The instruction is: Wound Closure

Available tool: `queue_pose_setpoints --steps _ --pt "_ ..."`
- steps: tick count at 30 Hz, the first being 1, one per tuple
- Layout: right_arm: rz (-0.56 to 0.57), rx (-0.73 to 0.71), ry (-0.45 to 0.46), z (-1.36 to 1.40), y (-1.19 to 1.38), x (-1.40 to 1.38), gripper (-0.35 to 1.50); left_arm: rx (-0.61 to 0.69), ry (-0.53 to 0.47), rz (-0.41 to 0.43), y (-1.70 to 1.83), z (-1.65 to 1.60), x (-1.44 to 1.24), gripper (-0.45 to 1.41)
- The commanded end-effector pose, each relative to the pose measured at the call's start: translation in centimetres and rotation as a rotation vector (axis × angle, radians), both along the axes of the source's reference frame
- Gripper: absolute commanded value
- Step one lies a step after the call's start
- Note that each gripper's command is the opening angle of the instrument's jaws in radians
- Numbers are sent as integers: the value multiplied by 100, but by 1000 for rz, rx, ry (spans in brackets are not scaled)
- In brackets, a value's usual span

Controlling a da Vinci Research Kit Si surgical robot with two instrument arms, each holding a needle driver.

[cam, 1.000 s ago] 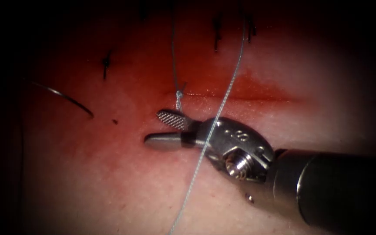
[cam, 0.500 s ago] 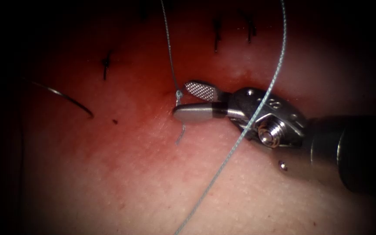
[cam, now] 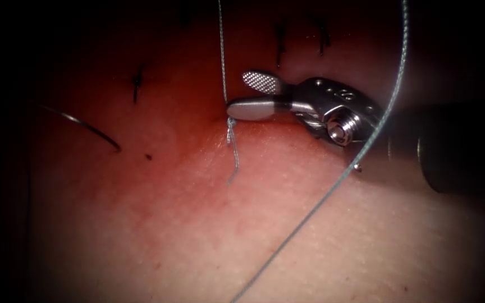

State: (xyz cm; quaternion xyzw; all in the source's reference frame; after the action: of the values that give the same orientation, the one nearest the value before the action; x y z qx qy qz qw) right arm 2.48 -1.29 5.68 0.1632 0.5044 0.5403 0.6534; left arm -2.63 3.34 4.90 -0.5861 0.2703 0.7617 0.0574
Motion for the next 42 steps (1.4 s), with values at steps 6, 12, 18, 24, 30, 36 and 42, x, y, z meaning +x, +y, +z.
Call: queue_pose_setpoints --steps 6,12,18,24,30,36,42 --pt "-11 5 15 5 1 23 113 -5 -26 -14 3 -21 -7 -45" --pt "-22 7 6 13 1 25 115 -10 -35 -22 -9 -41 -16 -45" --pt "-22 5 1 18 2 25 115 -16 -46 -27 -23 -62 -23 -45" --pt "-18 3 2 20 5 30 120 -27 -50 -47 -29 -78 -29 -45" --pt "-12 -3 15 18 6 40 130 -50 -47 -63 -30 -78 -29 -45" --pt "-37 -5 38 24 7 54 123 -55 -52 -77 -35 -90 -35 -45" --pt "-50 -40 32 32 11 61 128 -56 -55 -75 -37 -94 -36 -45"
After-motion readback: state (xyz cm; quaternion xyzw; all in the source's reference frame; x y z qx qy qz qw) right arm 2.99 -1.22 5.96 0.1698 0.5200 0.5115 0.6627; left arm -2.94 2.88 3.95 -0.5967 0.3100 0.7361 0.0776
